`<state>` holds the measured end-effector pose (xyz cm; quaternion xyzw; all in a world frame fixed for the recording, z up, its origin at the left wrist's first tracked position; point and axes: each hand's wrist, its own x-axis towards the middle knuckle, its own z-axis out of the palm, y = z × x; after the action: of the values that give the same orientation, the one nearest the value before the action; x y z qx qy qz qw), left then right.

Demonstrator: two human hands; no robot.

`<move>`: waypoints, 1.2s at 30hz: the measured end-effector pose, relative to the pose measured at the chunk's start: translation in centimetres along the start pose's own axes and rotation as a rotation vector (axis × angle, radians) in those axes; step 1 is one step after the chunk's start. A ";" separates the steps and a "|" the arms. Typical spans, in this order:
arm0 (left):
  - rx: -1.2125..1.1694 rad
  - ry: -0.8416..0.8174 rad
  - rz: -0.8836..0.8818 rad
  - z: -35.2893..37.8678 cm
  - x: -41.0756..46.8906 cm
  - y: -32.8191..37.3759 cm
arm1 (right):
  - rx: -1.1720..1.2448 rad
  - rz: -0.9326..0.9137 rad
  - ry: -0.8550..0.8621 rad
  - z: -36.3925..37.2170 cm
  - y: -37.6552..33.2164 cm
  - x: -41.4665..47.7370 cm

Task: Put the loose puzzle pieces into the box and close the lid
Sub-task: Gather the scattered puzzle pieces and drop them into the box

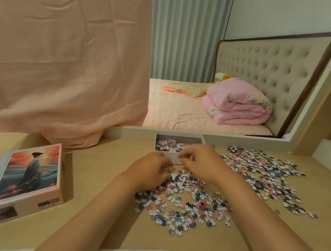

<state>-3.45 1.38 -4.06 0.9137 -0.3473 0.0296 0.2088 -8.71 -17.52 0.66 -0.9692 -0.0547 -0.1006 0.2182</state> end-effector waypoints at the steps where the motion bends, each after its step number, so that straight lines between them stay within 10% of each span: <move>1: 0.054 -0.046 0.009 0.4 -0.2 -0.1 | -0.048 -0.005 -0.076 0.5 0.1 -0.6; 6: 0.038 -0.118 -0.012 1.0 -0.9 0.2 | -0.241 0.008 -0.307 2.2 1.1 -2.3; 12: 0.017 -0.187 -0.006 -1.3 -2.6 1.3 | 0.087 0.057 -0.279 0.8 1.0 -3.7; 18: 0.319 -0.346 -0.111 -1.8 -4.6 1.4 | -0.288 0.176 -0.480 0.1 0.4 -4.3; 36: -0.018 -0.062 -0.035 -0.3 -1.6 2.3 | 0.026 0.076 -0.179 1.9 0.0 -3.3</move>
<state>-6.09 0.95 -3.33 0.9183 -0.3377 -0.0055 0.2065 -11.59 -16.91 -1.79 -0.9727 -0.0386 -0.0045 0.2288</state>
